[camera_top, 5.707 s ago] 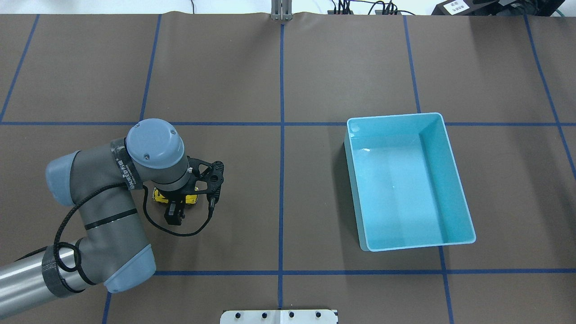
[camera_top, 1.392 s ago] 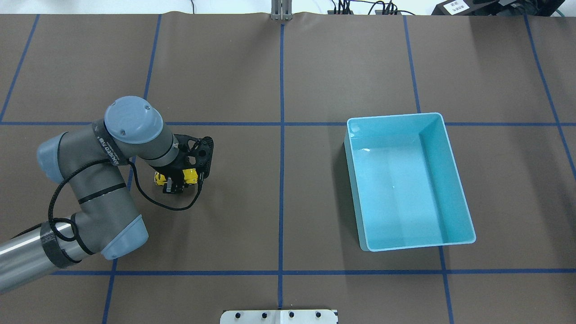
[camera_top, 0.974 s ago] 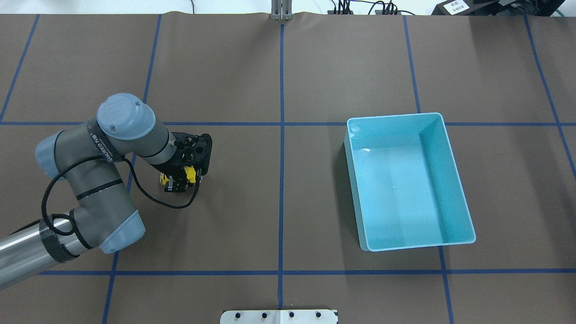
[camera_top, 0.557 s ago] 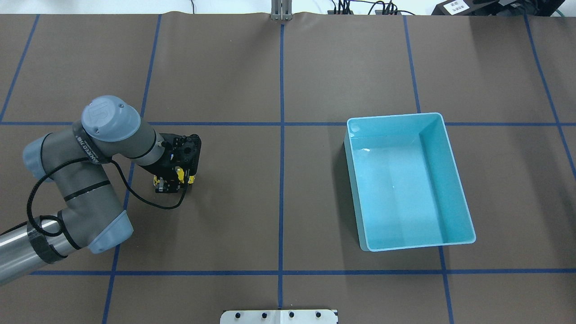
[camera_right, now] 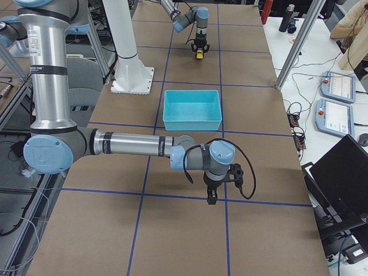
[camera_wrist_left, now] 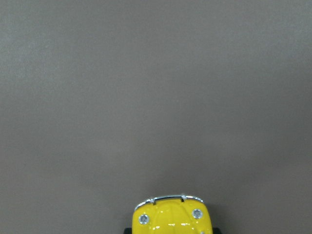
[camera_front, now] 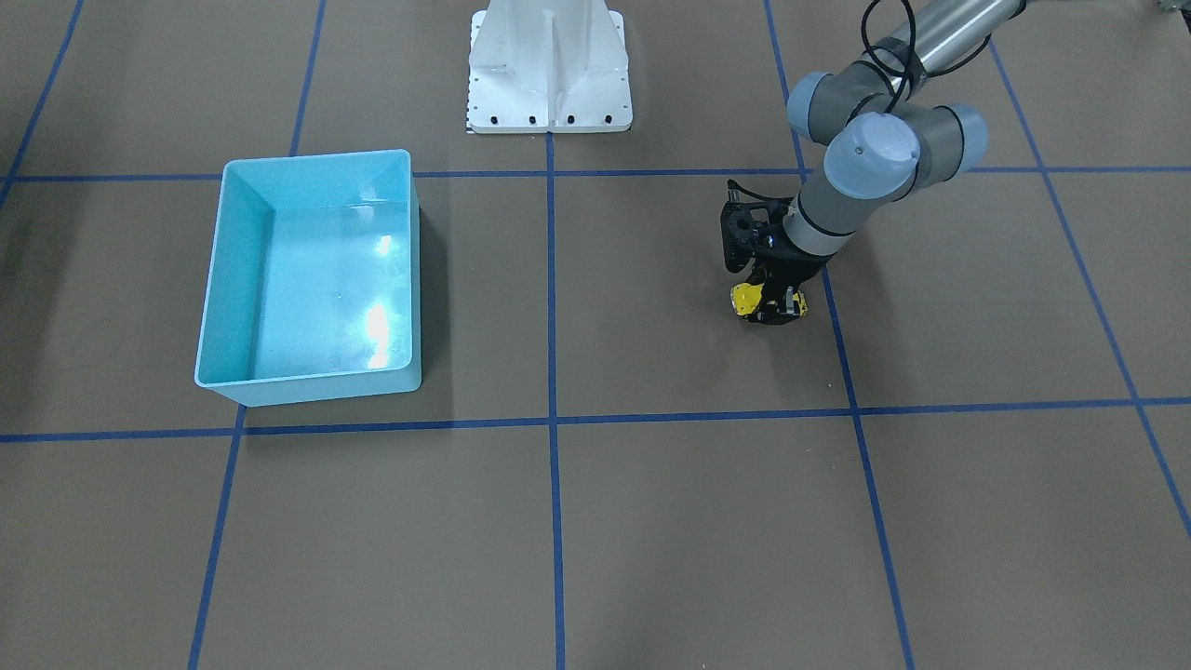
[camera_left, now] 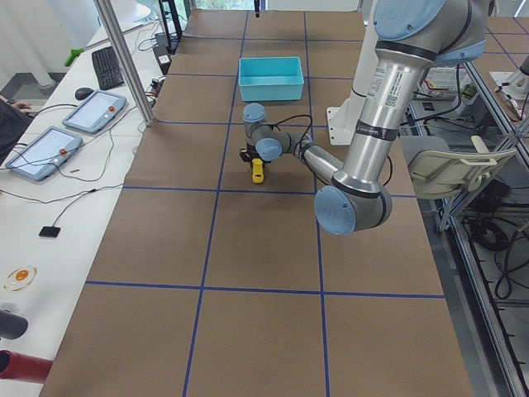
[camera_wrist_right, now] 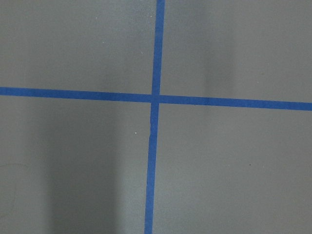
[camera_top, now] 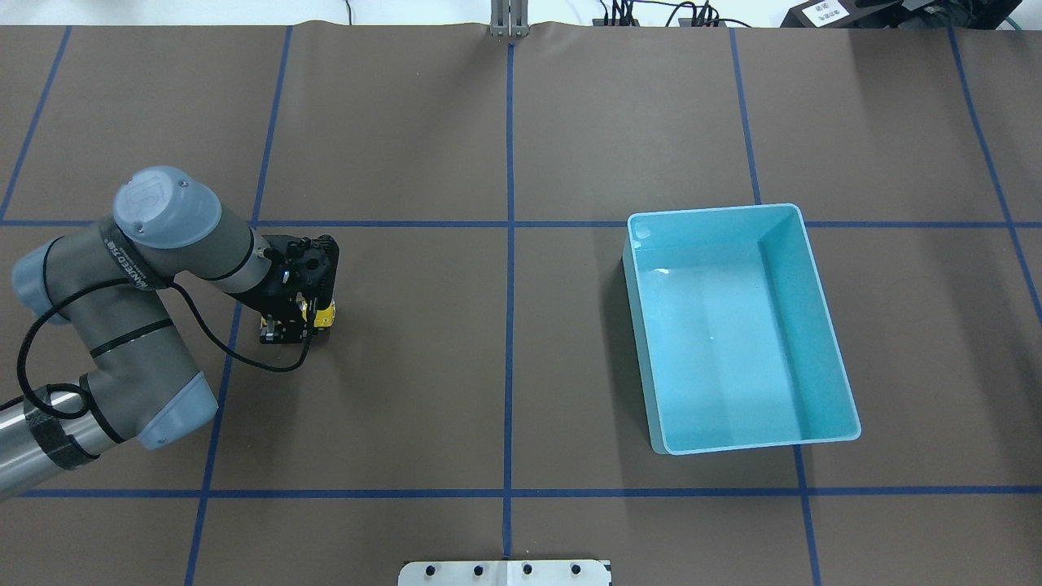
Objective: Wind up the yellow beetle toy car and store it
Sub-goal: 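Drag the car backward along the table with the left gripper to wind it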
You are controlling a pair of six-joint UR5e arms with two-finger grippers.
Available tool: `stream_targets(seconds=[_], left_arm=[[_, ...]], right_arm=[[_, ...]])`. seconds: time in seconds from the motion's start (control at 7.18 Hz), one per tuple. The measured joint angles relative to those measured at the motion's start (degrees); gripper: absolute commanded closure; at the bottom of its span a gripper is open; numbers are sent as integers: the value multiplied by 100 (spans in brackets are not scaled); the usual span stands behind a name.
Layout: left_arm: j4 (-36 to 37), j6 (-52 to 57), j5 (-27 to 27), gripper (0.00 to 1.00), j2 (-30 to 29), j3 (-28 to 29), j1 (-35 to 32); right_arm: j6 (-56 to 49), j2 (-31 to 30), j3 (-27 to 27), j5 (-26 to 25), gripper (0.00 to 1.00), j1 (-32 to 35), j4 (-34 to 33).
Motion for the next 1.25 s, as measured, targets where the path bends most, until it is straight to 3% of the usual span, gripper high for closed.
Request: stream_targets(seconds=[1.25], left_arm=[[-698, 17, -394, 100, 616, 12, -277]], right_arm=[[0, 50, -7, 104, 0, -68, 1]])
